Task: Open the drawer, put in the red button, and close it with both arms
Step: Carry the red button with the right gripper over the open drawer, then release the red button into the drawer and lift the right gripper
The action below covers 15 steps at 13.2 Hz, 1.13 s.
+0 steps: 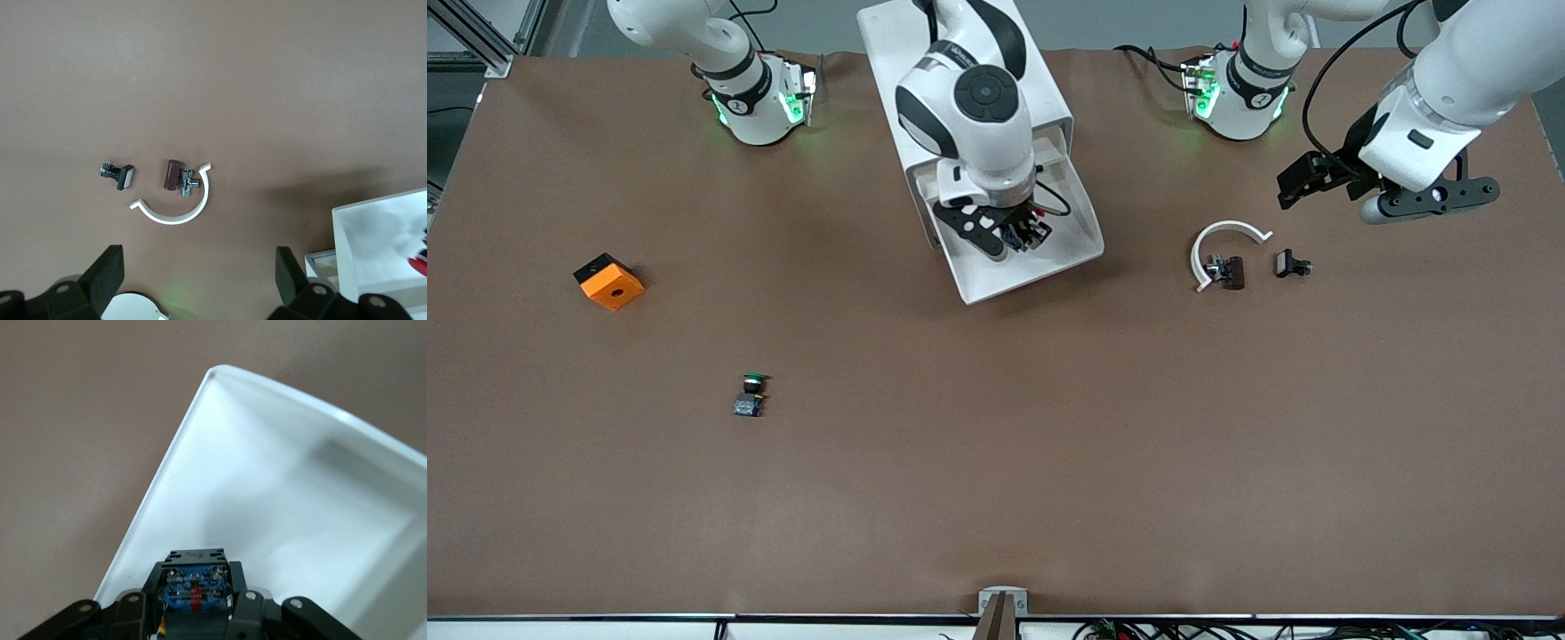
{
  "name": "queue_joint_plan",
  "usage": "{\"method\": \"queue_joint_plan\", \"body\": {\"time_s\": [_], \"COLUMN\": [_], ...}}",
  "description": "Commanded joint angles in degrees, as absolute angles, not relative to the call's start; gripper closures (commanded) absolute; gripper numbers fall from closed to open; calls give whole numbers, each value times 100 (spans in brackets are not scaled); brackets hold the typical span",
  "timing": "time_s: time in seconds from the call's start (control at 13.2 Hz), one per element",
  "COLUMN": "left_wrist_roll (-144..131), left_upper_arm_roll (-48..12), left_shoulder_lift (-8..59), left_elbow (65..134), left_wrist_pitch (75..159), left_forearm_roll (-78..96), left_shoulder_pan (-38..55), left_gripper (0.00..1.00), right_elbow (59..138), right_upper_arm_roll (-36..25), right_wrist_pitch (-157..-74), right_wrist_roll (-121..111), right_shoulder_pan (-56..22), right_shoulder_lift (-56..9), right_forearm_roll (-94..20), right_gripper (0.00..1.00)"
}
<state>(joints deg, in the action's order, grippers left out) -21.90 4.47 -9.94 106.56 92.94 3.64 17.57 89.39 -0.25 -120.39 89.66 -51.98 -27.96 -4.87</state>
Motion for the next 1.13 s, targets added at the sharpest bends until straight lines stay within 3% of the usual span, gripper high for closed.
{"method": "queue_joint_plan", "body": {"time_s": [0.0, 0.3, 0.38, 0.45, 0.83, 1.06], "left_wrist_roll": [-2092, -2100, -2109, -2109, -2144, -2189], "left_upper_arm_roll": [396, 343, 308, 299, 159, 27], "left_shoulder_lift": [-1230, -1230, -1230, -1222, -1143, -915], "left_elbow": [10775, 10775, 10775, 10775, 10784, 10775], "left_wrist_pitch": [9246, 9202, 9193, 9185, 9193, 9316], "left_forearm_roll": [255, 255, 255, 255, 255, 255], "left_shoulder_pan": [1714, 1714, 1714, 1723, 1740, 1775], "left_gripper": [0, 0, 0, 0, 0, 0], "right_elbow": [8359, 8235, 8227, 8227, 7876, 7410], "right_upper_arm_roll": [-105, -114, -106, -105, -123, -88], "right_wrist_pitch": [-11944, -12049, -12076, -12085, -11875, -11156], "right_wrist_roll": [9237, 9229, 9229, 9237, 9097, 7775], "right_shoulder_pan": [-5335, -5344, -5326, -5309, -5143, -4669], "right_shoulder_lift": [-3277, -3480, -3489, -3507, -3472, -3454], "right_forearm_roll": [-220, 16, 78, 88, 18, -9], "right_gripper": [100, 100, 58, 1, 0, 0]}}
